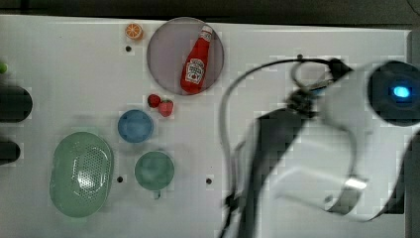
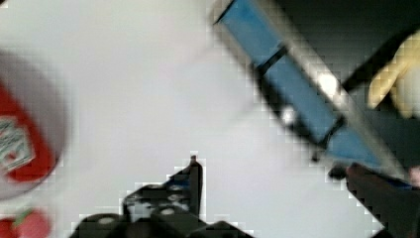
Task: Pick banana from table and place on oven.
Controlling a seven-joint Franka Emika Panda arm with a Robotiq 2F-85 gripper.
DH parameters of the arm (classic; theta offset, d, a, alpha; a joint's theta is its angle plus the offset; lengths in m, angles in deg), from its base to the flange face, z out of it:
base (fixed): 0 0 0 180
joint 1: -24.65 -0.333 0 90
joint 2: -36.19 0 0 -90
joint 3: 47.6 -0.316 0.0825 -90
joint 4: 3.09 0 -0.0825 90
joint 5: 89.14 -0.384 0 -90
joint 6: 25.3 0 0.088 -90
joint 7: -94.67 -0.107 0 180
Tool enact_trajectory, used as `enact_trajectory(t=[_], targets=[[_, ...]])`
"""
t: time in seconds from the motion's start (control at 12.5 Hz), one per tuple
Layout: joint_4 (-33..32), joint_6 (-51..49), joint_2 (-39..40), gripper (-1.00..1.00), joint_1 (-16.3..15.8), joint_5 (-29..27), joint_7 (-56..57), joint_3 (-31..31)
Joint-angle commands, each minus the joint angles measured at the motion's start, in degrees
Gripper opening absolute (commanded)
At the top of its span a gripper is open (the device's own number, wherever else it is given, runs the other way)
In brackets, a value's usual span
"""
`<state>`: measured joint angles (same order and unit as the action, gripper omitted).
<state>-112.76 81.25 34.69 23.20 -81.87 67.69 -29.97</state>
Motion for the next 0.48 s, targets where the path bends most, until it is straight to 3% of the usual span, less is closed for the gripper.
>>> enact_trajectory(t=[0.08, 0.24, 0.48], targets=[[1.12, -4.77, -7.66, 1.0, -1.75, -1.31, -27.46, -6.6], [0.01, -4.9, -10.9, 1.0, -1.8, -1.42, -36.18, -10.08], [-3.32, -5.44, -15.21, 1.0, -1.81, -1.83, -37.09, -12.73]])
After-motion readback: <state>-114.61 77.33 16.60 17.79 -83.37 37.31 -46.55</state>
